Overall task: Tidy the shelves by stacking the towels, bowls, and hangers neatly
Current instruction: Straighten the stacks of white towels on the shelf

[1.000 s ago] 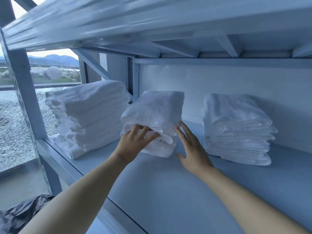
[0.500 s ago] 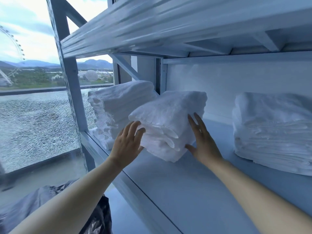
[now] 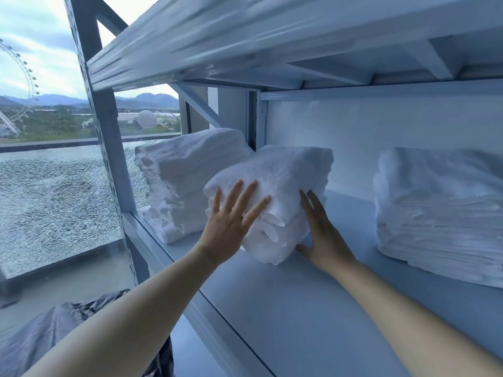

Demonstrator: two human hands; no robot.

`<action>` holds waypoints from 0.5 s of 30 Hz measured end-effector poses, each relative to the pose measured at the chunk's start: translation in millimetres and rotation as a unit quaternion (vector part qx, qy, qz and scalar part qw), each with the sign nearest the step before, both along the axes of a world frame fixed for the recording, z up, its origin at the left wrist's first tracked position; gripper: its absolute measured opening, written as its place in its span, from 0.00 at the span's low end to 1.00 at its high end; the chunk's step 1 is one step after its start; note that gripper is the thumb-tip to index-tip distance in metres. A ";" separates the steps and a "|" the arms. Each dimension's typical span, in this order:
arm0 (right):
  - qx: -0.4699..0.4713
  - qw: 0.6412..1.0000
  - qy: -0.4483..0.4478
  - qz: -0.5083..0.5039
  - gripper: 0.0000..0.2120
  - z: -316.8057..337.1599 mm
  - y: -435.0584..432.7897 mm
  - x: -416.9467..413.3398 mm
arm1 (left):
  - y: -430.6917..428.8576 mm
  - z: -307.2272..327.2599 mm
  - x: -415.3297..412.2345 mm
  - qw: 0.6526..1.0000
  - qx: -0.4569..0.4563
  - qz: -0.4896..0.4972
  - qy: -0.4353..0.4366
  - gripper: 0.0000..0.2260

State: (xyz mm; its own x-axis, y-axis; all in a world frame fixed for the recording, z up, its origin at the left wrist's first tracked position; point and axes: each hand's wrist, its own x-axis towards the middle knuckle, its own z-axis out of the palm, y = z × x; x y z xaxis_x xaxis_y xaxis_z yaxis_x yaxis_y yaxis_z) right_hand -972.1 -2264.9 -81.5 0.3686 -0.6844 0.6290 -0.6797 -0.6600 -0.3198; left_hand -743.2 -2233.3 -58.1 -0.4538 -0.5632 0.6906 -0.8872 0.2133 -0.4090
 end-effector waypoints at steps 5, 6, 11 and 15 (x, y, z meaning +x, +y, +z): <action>-0.001 1.000 -0.017 0.003 0.58 -5.2 -3.4 6.0 | -8.7 -3.7 6.7 0.999 -0.037 -0.024 -0.010 0.41; 0.000 1.000 -0.018 0.004 0.58 -5.6 -3.9 6.4 | -9.8 -3.8 7.5 0.999 -0.042 -0.025 -0.007 0.39; 0.004 1.000 -0.015 0.005 0.57 -4.0 -5.1 6.1 | -13.9 -0.4 11.4 0.997 -0.052 -0.051 -0.003 0.30; 0.012 1.000 -0.017 0.003 0.53 -3.8 -2.3 4.5 | -12.4 -0.6 11.0 0.994 -0.082 -0.061 -0.023 0.25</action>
